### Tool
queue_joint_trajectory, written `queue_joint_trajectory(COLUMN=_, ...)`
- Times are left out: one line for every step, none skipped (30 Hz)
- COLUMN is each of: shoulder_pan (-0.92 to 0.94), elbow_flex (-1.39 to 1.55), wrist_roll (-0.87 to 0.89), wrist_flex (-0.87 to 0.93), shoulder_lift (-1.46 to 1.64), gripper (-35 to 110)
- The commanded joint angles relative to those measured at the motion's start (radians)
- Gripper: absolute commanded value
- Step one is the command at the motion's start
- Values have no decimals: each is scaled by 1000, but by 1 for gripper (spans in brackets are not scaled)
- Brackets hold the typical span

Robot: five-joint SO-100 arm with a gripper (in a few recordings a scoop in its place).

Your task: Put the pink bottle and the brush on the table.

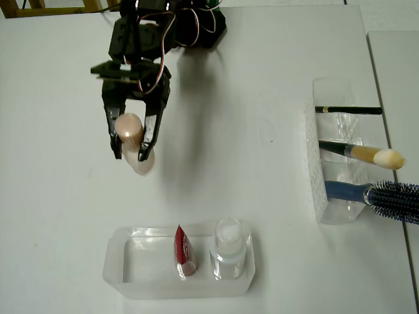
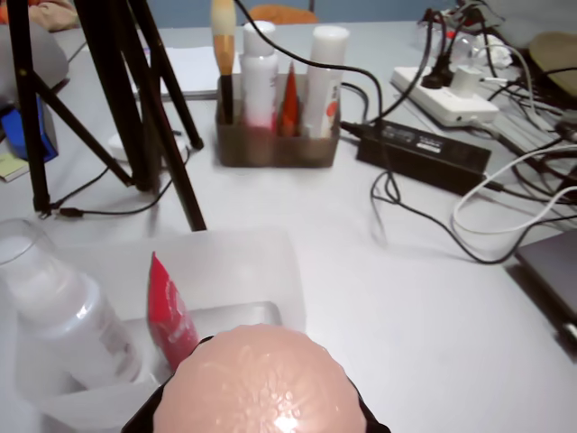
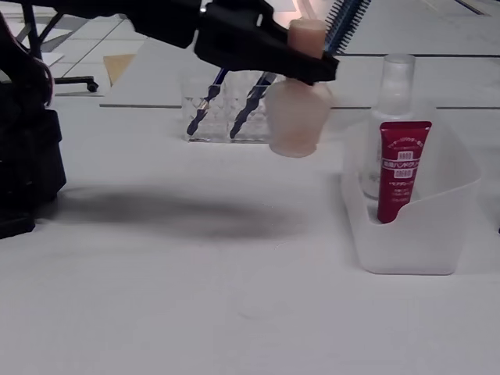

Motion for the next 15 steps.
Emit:
queue_joint_trajectory(shoulder_pan=15, elbow_flex=55, wrist_roll=-31, wrist_flex=9, shoulder_lift=130, gripper=0)
queue_joint_trajectory(shoulder_pan=23, elbow_flex=80, wrist_roll=-35, wrist_flex=11, shoulder_lift=153, gripper=0)
queue_joint_trajectory(shoulder_pan=32, elbow_flex=103, wrist_roll=-40, wrist_flex=11, shoulder_lift=175, gripper=0)
queue_joint_trajectory(shoulder_pan=43, elbow_flex=129, wrist_roll=-48, wrist_flex=11, shoulder_lift=198, gripper=0)
queue_joint_trajectory(shoulder_pan=52, elbow_flex=152, wrist_roll=-51, wrist_flex=6, shoulder_lift=218, gripper=0)
queue_joint_trajectory(shoulder_pan=63, elbow_flex=173, wrist_roll=-55, wrist_flex=8, shoulder_lift=236, gripper=0)
queue_joint_trajectory(shoulder_pan=75, elbow_flex=192, wrist_roll=-60, wrist_flex=12, shoulder_lift=252, gripper=0)
queue_joint_trajectory(shoulder_pan=92, elbow_flex=219, wrist_roll=-67, wrist_flex=11, shoulder_lift=275, gripper=0)
queue_joint_trajectory(shoulder_pan=109, elbow_flex=245, wrist_roll=-77, wrist_flex=11, shoulder_lift=296, gripper=0)
queue_joint_trajectory(shoulder_pan=126, elbow_flex=267, wrist_roll=-84, wrist_flex=8, shoulder_lift=314, gripper=0)
queue_joint_trajectory(shoulder_pan=141, elbow_flex=288, wrist_roll=-91, wrist_flex=8, shoulder_lift=333, gripper=0)
queue_joint_trajectory(shoulder_pan=156, elbow_flex=313, wrist_roll=-100, wrist_flex=6, shoulder_lift=353, gripper=0)
queue_joint_trajectory(shoulder_pan=173, elbow_flex=336, wrist_roll=-109, wrist_flex=5, shoulder_lift=373, gripper=0)
queue_joint_trajectory(shoulder_pan=195, elbow_flex=368, wrist_roll=-120, wrist_flex=6, shoulder_lift=399, gripper=0)
queue_joint_trajectory(shoulder_pan=221, elbow_flex=403, wrist_roll=-127, wrist_flex=8, shoulder_lift=428, gripper=0)
